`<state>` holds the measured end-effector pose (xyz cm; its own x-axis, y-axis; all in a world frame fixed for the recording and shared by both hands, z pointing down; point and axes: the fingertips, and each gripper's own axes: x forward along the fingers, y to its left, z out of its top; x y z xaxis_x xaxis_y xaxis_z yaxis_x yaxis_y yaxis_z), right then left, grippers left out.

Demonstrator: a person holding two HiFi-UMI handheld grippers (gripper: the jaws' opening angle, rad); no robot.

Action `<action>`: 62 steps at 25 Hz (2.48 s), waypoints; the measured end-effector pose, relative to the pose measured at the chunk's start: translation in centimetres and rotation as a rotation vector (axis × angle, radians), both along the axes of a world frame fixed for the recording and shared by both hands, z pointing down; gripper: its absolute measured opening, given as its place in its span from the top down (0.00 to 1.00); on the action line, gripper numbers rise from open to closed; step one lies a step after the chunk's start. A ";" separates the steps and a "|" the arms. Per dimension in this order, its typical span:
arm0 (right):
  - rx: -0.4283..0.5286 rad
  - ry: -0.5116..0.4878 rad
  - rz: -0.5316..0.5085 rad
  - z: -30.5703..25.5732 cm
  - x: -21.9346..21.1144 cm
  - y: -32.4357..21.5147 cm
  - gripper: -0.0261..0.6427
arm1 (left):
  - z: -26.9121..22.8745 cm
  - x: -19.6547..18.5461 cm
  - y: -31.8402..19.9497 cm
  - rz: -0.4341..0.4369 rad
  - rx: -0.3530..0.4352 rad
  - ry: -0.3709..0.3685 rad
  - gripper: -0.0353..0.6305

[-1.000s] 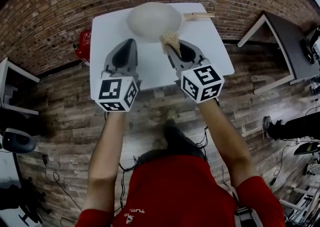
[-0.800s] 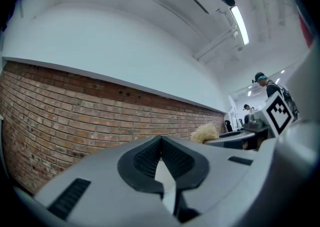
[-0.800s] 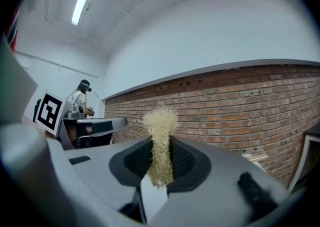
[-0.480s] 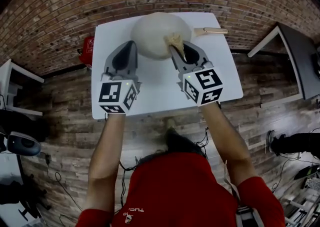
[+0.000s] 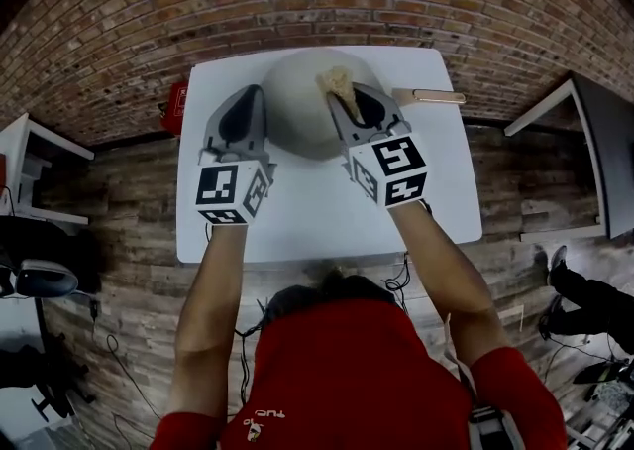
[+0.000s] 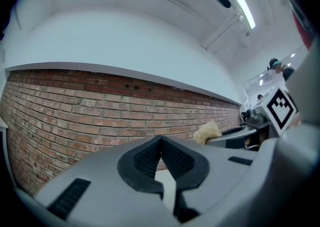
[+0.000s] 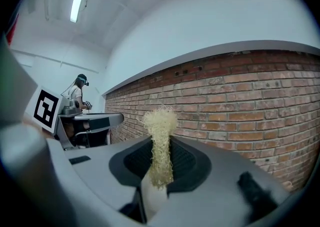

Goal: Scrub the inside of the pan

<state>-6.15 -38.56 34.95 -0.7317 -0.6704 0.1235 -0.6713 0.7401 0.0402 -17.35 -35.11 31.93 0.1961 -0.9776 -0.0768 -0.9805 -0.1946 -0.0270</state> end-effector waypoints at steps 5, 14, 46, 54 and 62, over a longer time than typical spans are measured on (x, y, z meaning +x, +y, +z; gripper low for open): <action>-0.041 0.022 0.007 0.5 -1.6 -3.3 0.83 | 0.5 -1.1 -2.7 -0.020 -0.008 -0.014 0.93; -0.181 0.137 0.054 4.3 -5.3 -7.8 0.83 | 1.8 -3.4 -6.5 0.011 -0.008 -0.015 0.93; -0.516 0.560 0.173 20.1 -8.4 -16.3 0.83 | 7.0 -8.3 -12.5 0.076 -0.078 0.017 0.93; -0.530 0.604 0.284 19.3 -2.9 -17.5 0.83 | 7.0 -7.8 -12.7 0.087 -0.075 0.022 0.93; -0.511 0.571 0.125 18.4 -7.5 -13.3 0.83 | 6.8 -7.9 -12.2 0.080 -0.072 0.023 0.93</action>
